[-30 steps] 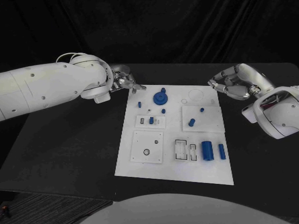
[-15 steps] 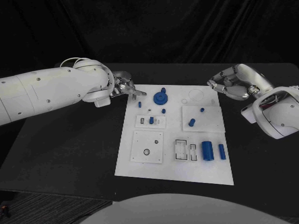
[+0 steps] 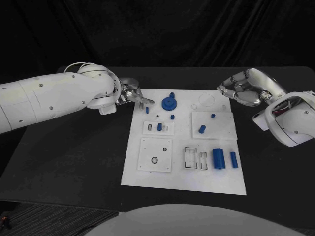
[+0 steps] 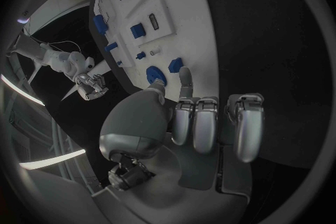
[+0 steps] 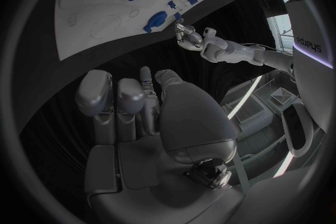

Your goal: Assemble the parts on the task board

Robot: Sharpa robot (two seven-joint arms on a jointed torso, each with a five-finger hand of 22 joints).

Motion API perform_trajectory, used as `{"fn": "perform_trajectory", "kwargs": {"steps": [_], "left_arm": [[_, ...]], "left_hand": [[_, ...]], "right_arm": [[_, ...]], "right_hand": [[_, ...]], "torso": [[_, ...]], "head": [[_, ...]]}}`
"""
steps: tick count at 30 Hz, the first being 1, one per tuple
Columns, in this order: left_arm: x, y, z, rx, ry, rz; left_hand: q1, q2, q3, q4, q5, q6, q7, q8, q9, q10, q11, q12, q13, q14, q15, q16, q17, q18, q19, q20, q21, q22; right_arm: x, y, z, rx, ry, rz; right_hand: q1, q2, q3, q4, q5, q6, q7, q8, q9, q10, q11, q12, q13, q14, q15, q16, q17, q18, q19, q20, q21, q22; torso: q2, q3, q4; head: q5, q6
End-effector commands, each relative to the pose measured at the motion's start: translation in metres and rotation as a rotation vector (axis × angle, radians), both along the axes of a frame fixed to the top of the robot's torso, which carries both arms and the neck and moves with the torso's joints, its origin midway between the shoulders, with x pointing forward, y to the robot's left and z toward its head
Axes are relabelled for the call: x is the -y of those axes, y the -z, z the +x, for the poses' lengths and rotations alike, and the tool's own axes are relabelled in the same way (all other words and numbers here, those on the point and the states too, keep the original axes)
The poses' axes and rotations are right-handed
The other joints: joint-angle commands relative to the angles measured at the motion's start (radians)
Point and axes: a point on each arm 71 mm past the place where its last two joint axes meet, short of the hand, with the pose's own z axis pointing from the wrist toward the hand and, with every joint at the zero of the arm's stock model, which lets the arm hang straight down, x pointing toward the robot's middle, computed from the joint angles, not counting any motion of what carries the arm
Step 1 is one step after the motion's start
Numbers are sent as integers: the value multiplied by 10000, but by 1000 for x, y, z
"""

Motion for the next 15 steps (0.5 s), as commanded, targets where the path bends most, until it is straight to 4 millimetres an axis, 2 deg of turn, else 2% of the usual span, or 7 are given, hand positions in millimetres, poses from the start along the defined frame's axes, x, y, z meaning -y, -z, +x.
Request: {"fn": "perform_trajectory", "kwargs": {"steps": [1, 15], "left_arm": [[2, 3, -2, -162, 251, 21], [5, 4, -4, -256, 360, 35]], "left_hand": [[104, 87, -22, -58, 55, 79, 26, -104, -64, 1032, 57, 27, 2630, 1075, 63, 27, 2635, -74, 768, 66, -73, 2447], [473, 151, 49, -288, 634, 125, 30, -341, -289, 1032, 60, 27, 2630, 1075, 63, 27, 2635, -61, 737, 68, -129, 2429]], "right_arm": [[0, 1, 0, -58, 43, -54], [2, 1, -1, -64, 87, -52]], "right_hand": [[123, 8, 53, -14, 45, 42, 4, -23, 15, 115, -57, -41, -1738, 136, -45, 67, 5, -95, 26, -31, 25, 420], [136, -5, 68, -27, 59, 46, 3, -22, 17, 120, -59, -34, -1725, 140, -48, 85, 25, -96, 26, -35, 32, 426]], "torso": [[3, 3, 0], [4, -1, -2]], "head": [[9, -1], [22, -1]]}}
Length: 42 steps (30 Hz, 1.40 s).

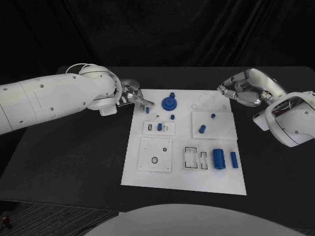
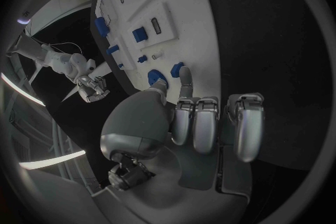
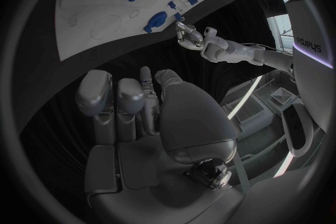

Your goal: Assemble the parts on the task board

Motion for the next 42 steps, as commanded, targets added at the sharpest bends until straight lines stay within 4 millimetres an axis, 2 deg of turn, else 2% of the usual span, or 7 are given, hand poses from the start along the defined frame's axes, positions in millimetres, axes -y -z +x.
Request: {"fn": "perform_trajectory", "kwargs": {"steps": [1, 9, 31, 36, 40, 42], "left_arm": [[2, 2, -2, -118, 208, 15], [3, 3, -2, -175, 256, 33], [6, 4, -3, -270, 359, 65], [7, 4, -3, -263, 359, 60], [6, 4, -3, -243, 342, 50], [6, 4, -3, -236, 332, 48]], "left_hand": [[187, 17, 6, -123, 160, 7, -1, -88, -60, 1032, 62, 27, 2630, 1075, 67, 27, 2635, -60, 736, 69, -57, 2429], [392, 28, 90, -302, 436, 40, -8, -160, -128, 1032, 61, 27, 2630, 1075, 70, 27, 2635, -57, 728, 72, -71, 2425], [532, 35, 163, -434, 527, 74, -25, -184, -153, 1032, 49, 27, 2630, 1075, 62, 27, 2635, -53, 722, 69, -84, 2420], [654, 18, 259, -585, 876, 96, -45, -222, -181, 1032, 32, 27, 2630, 1075, 46, 27, 2635, -54, 723, 54, -82, 2421], [661, 15, 270, -599, 917, 96, -46, -228, -184, 1032, 29, 27, 2630, 1075, 45, 27, 2635, -45, 705, 53, -117, 2410], [662, 16, 295, -615, 1040, 94, -45, -244, -195, 1032, 29, 27, 2630, 1075, 45, 27, 2635, -40, 693, 52, -140, 2402]], "right_arm": [[1, 1, 0, -55, 77, -47], [0, 1, 0, -63, 71, -49], [0, 1, 0, -80, 54, -58], [0, 1, 0, -77, 55, -59], [0, 1, 0, -74, 59, -59], [0, 1, 0, -72, 59, -58]], "right_hand": [[118, -17, 57, -16, 60, 47, 3, -21, 10, 145, -75, -4, -1697, 147, -51, 100, 61, -104, 34, -35, 71, 443], [124, -29, 63, -24, 66, 48, 3, -21, 11, 150, -76, 6, -1684, 153, -53, 120, 85, -108, 39, -37, 92, 453], [136, -50, 77, -40, 78, 50, 2, -21, 13, 149, -78, -7, -1694, 160, -55, 134, 95, -112, 44, -40, 113, 466], [136, -50, 77, -40, 78, 50, 2, -21, 13, 149, -78, -7, -1694, 160, -55, 134, 95, -112, 44, -40, 113, 466], [136, -50, 77, -40, 78, 50, 2, -21, 13, 149, -78, -7, -1694, 160, -55, 134, 95, -112, 44, -40, 113, 466], [136, -50, 77, -40, 78, 50, 2, -21, 13, 149, -78, -7, -1694, 160, -55, 134, 95, -112, 44, -40, 113, 466]], "torso": [[2, -2, -3], [0, 4, -2], [6, 3, 1], [6, 3, -3], [5, 2, -3], [5, 2, -3]], "head": [[15, -1], [20, -1], [13, -1], [12, -1], [9, -1], [7, -1]]}}
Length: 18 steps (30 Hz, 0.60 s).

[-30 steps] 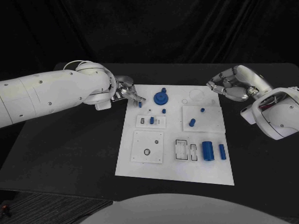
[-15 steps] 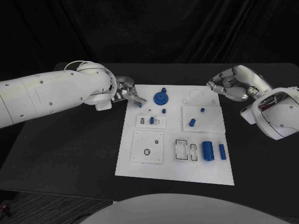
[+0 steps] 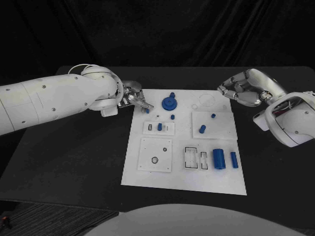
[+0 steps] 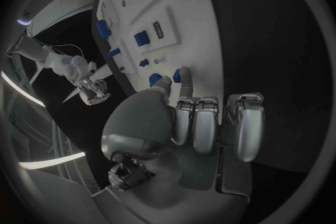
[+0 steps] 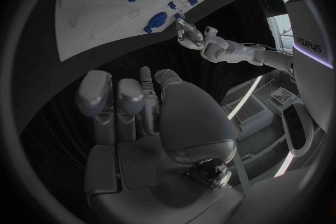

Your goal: Assemble the parts on the task board

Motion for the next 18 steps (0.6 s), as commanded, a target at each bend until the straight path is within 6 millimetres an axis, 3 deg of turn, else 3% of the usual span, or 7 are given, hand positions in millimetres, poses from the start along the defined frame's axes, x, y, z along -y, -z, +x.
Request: {"fn": "perform_trajectory", "kwargs": {"steps": [1, 11, 15, 18], "left_arm": [[1, 1, -1, -46, 144, -20], [1, 1, -1, -1, 116, -50], [0, 1, -1, 15, 100, -64], [-1, 1, -1, 19, 87, -68]], "left_hand": [[76, -2, 55, -75, 210, 56, -11, -66, -26, 1033, 29, 27, 2630, 1074, 44, 26, 2635, -38, 686, 51, -42, 2398], [177, -14, 187, -193, 483, 23, -18, -120, -54, 1033, 26, 27, 2630, 1074, 44, 26, 2635, -30, 667, 50, -76, 2388], [328, -37, 402, -357, 883, -3, -30, -169, -80, 1033, 19, 27, 2630, 1074, 39, 26, 2635, -26, 657, 45, -91, 2384], [474, -38, 666, -513, 770, -42, -34, -215, -105, 1033, 14, 27, 2630, 1074, 36, 26, 2635, -19, 639, 43, -125, 2373]], "right_arm": [[0, 1, 0, -53, 69, -49], [0, 2, 0, -81, 47, -63], [-1, 2, 1, -103, 47, -73], [-1, 2, 1, -118, 50, -81]], "right_hand": [[80, -33, 60, -23, 37, 50, 1, -21, 16, 130, -59, -34, -1694, 138, -73, 58, 8, -112, 43, -40, 31, 470], [90, -42, 76, -35, 46, 52, 1, -21, 18, 130, -60, -41, -1699, 140, -74, 59, 1, -112, 43, -43, 26, 473], [90, -42, 76, -35, 46, 52, 1, -21, 18, 130, -60, -41, -1699, 140, -74, 59, 1, -112, 43, -43, 26, 473], [90, -42, 76, -35, 46, 52, 1, -21, 18, 130, -60, -41, -1699, 140, -74, 59, 1, -112, 43, -43, 26, 473]], "torso": [[-3, -1, -1], [-7, 1, 0], [-8, 1, -3], [-6, -1, 2]], "head": [[-2, -1], [14, -1], [24, -1], [35, -1]]}}
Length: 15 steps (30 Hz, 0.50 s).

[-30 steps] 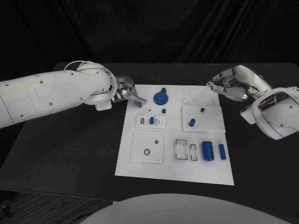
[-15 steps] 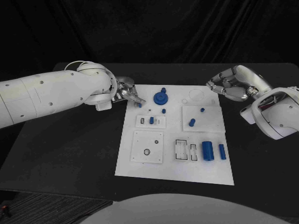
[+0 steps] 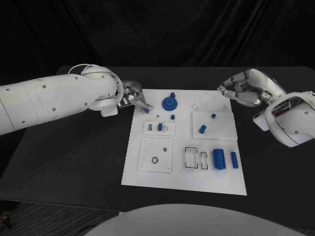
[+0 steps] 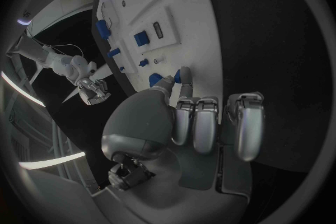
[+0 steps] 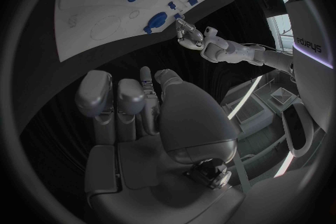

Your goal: Assemble the parts on the task board

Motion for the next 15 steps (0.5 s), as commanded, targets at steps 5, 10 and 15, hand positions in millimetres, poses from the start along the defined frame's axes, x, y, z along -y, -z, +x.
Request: {"fn": "perform_trajectory", "kwargs": {"steps": [5, 10, 15], "left_arm": [[-1, 1, -1, 12, 93, -61], [-1, 1, -1, 1, 93, -57], [-1, 1, -2, -5, 97, -60]], "left_hand": [[116, -178, 755, -283, 655, -77, -19, -136, -59, 1033, 25, 27, 2630, 1075, 42, 26, 2635, -18, 633, 44, -43, 2372], [-4, -401, 1432, -455, 898, -100, -1, -187, -82, 1033, 38, 27, 2630, 1075, 57, 26, 2635, -11, 617, 54, -68, 2364], [-197, -629, 2098, -609, 1167, -124, 25, -225, -84, 1033, 58, 27, 2630, 1075, 73, 26, 2635, -8, 606, 72, -86, 2358]], "right_arm": [[0, 3, 0, -132, 52, -79], [0, 3, 0, -170, 48, -92], [0, 4, 0, -208, 53, -105]], "right_hand": [[145, 4, 54, -12, 48, 53, 0, -20, 11, 127, -63, -59, -1717, 167, -46, 47, -15, -110, 40, -44, 15, 471], [152, -1, 62, -20, 51, 58, -2, -17, 13, 128, -63, -58, -1714, 168, -46, 49, -15, -108, 38, -45, 7, 470], [152, -1, 62, -20, 51, 58, -2, -17, 13, 128, -63, -58, -1714, 168, -46, 49, -15, -108, 38, -45, 7, 470]], "torso": [[4, -3, 5], [4, -4, 1], [5, 1, 12]], "head": [[8, -1], [13, -1], [11, -1]]}}
